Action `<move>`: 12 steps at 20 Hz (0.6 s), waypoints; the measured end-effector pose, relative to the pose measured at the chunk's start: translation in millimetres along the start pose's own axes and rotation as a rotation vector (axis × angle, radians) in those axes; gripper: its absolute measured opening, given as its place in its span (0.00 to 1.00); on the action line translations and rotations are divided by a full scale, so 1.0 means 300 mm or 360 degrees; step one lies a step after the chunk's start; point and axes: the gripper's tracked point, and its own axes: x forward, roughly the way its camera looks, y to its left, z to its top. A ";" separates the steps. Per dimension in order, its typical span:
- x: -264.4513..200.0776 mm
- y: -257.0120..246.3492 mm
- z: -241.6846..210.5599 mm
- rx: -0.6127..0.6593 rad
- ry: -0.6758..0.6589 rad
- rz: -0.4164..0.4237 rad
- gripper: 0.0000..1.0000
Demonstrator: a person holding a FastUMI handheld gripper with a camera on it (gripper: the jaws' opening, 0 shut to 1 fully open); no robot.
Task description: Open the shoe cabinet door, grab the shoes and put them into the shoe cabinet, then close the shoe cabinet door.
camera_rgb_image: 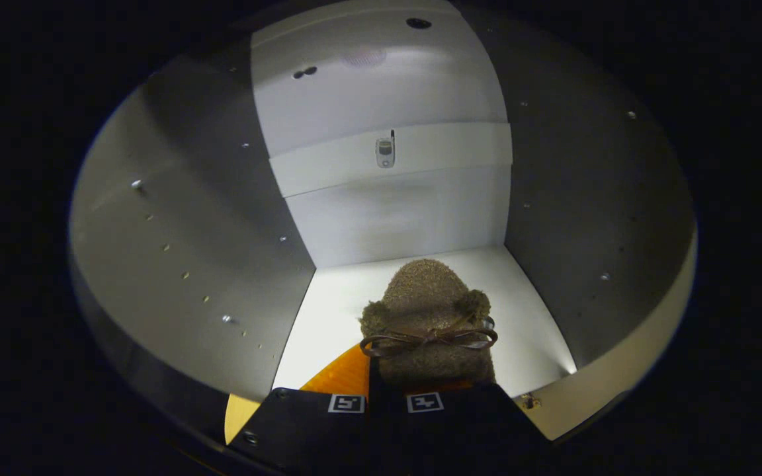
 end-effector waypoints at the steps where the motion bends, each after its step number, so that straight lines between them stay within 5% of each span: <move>1: 0.044 -0.004 0.001 -0.0014 0.0027 -0.0019 0.08; 12: 0.258 -0.015 0.009 0.0119 0.0102 -0.0094 0.08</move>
